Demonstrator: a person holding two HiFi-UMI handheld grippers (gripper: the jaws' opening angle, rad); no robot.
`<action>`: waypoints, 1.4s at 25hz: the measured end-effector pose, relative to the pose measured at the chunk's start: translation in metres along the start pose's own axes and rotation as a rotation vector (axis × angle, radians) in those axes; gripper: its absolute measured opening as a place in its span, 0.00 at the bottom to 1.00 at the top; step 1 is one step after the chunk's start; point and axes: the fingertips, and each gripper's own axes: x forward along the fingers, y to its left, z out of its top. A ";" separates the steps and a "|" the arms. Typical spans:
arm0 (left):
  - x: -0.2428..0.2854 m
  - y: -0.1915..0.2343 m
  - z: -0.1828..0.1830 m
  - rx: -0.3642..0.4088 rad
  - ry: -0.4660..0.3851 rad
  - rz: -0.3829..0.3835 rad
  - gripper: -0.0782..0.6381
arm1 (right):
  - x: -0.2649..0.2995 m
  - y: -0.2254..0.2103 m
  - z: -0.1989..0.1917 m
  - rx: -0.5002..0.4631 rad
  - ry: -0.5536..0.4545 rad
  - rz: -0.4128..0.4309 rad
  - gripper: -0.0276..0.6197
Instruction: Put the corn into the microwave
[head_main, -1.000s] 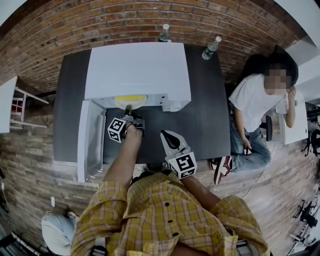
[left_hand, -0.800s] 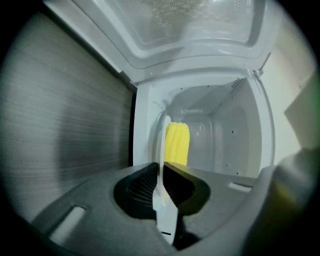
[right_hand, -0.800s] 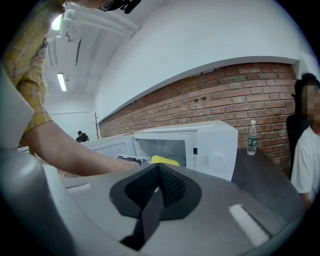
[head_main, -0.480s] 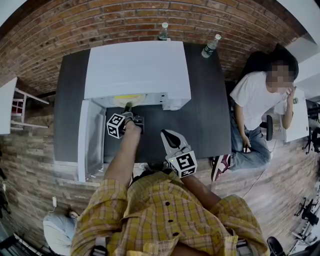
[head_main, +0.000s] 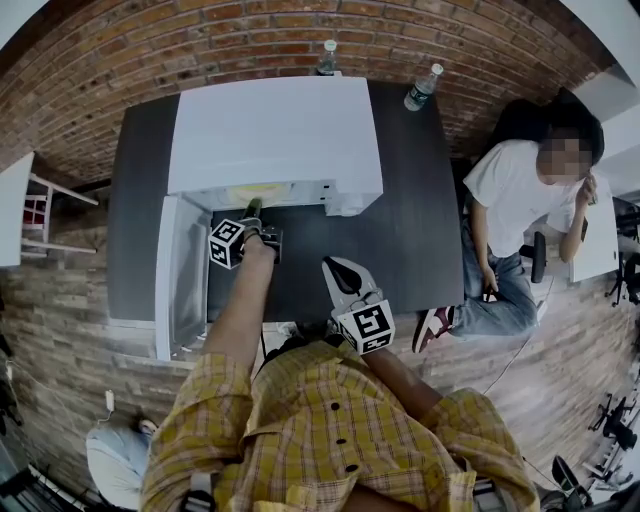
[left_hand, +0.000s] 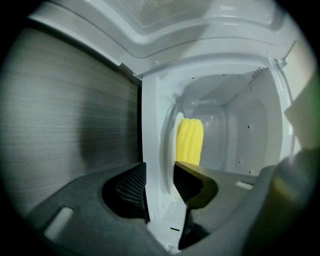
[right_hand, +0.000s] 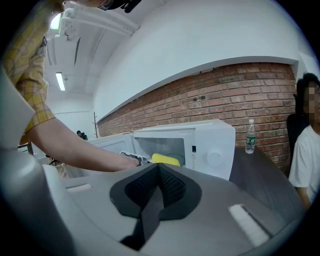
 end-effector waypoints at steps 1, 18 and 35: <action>0.000 0.000 -0.001 -0.003 0.001 -0.002 0.35 | 0.000 0.000 -0.001 0.001 0.002 -0.001 0.05; -0.026 0.006 -0.023 -0.097 0.043 -0.068 0.39 | -0.012 0.012 0.002 -0.004 -0.019 0.005 0.05; -0.095 -0.022 -0.061 -0.062 0.099 -0.190 0.11 | -0.034 0.017 0.004 -0.011 -0.059 0.004 0.05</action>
